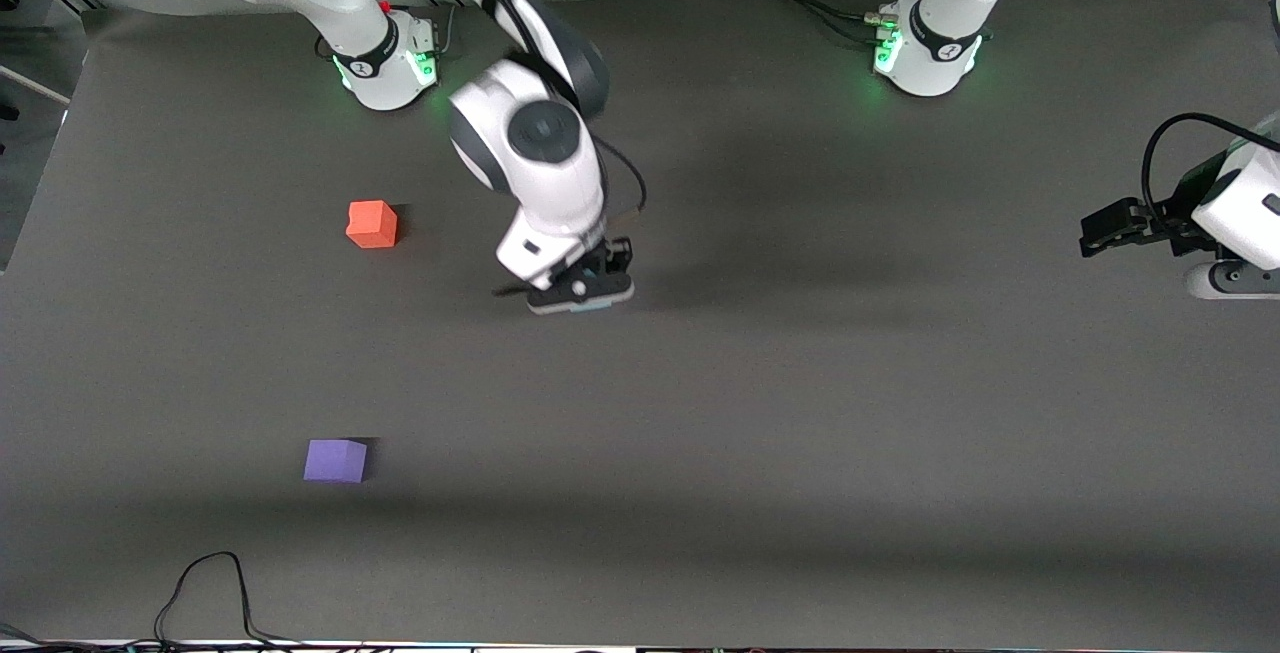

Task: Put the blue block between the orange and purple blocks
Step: 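Grasp the blue cube with the right gripper and lift it, then carry the blue cube with the right gripper past the orange cube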

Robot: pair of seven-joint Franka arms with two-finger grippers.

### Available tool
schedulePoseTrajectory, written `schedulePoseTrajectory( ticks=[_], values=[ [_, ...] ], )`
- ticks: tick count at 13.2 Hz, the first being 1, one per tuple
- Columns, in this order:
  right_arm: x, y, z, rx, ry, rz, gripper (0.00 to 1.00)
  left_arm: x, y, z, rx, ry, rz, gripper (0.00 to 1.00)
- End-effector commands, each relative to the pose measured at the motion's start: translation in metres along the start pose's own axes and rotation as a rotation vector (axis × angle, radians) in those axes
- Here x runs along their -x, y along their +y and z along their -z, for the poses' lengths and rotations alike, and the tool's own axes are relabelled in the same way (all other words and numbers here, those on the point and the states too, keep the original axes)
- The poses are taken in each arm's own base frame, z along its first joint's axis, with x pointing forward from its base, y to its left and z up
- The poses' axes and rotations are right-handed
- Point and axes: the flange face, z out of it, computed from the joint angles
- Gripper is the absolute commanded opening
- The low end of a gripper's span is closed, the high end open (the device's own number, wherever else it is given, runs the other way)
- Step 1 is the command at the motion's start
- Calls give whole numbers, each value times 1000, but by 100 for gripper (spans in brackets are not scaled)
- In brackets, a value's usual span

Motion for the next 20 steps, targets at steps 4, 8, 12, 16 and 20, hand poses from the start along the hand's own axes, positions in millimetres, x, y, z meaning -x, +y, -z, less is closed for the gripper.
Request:
schedulePoseTrajectory(
  ticks=[4, 8, 12, 16, 20],
  values=[
    [10, 54, 163, -45, -91, -12, 4, 12, 2, 14, -6, 30, -8, 100],
    [16, 164, 171, -29, -130, 80, 4, 12, 3, 12, -3, 23, -17, 100],
    [12, 312, 155, -10, -169, 91, 4, 10, -1, 9, -3, 19, -12, 100],
    [10, 397, 133, -22, -181, 56, 4, 7, -3, 8, -3, 24, -9, 100],
    [7, 403, 58, -23, -103, 33, 4, 9, 0, 9, -3, 24, -11, 100]
  ],
)
